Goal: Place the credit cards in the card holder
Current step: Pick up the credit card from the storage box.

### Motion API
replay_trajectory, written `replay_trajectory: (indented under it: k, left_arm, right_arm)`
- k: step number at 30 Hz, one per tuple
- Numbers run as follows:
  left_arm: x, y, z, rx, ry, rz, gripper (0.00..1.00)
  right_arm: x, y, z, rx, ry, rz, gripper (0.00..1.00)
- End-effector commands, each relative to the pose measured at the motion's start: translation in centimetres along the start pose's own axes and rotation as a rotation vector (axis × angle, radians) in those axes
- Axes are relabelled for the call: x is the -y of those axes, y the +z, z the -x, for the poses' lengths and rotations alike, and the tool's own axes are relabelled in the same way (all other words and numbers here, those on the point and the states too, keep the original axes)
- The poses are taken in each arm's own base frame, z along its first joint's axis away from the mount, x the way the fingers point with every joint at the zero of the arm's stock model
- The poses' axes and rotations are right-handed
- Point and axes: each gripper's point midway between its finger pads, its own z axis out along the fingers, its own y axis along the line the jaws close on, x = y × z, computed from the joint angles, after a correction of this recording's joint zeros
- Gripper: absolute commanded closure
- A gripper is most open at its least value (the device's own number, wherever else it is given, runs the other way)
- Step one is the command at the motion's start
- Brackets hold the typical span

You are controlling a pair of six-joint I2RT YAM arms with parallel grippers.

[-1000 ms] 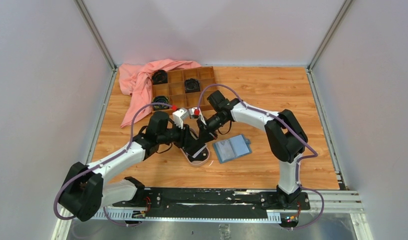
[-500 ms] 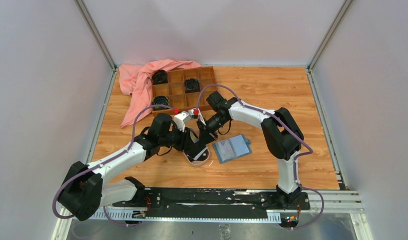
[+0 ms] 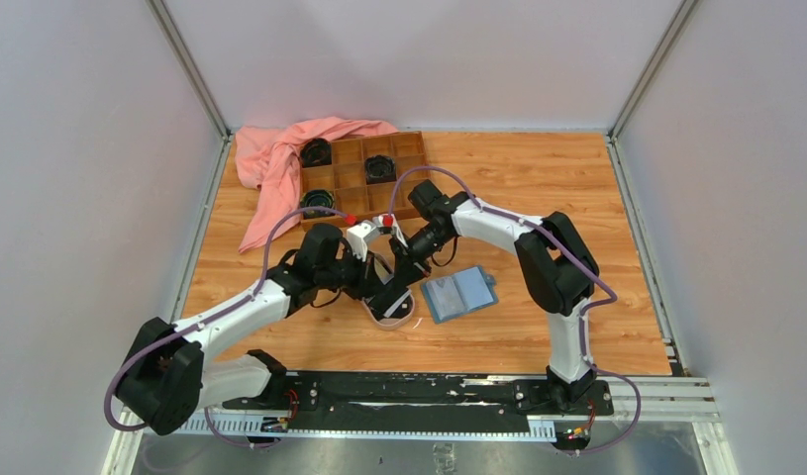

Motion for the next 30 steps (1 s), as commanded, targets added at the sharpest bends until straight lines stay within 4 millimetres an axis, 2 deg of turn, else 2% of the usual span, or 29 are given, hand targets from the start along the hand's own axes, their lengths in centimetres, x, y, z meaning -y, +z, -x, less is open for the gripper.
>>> replay_trajectory:
  k: [1,3,5,7,16,23,30]
  left_arm:
    - [0.5,0.0,0.4,-0.006,0.026,-0.015,1.0]
    - [0.2,-0.2,0.6,0.004,0.035,0.003,1.0]
    - [0.0,-0.5,0.8,0.016,0.043,0.021,1.0]
    - [0.0,-0.7,1.0,0.029,0.05,0.029,1.0]
    - [0.5,-1.2,1.6,0.059,0.047,0.016,1.0]
    - [1.3,-2.7,3.1,0.139,0.042,0.025,1.0]
    - [2.8,-4.1,4.1,0.216,0.02,-0.022,1.0]
  right_arm:
    - [0.0,0.2,0.7,0.01,-0.002,0.019,0.93]
    - [0.2,0.2,0.6,0.003,0.017,0.01,0.73]
    - [0.3,0.1,0.5,-0.001,0.025,0.002,0.58]
    - [0.3,-0.1,0.5,-0.003,0.027,-0.004,0.5]
    - [-0.1,-0.6,1.0,0.008,0.001,-0.006,0.42]
    - [-0.2,-2.7,2.6,0.033,-0.028,-0.057,0.26]
    - [-0.7,-5.1,3.9,0.032,-0.064,-0.106,0.24]
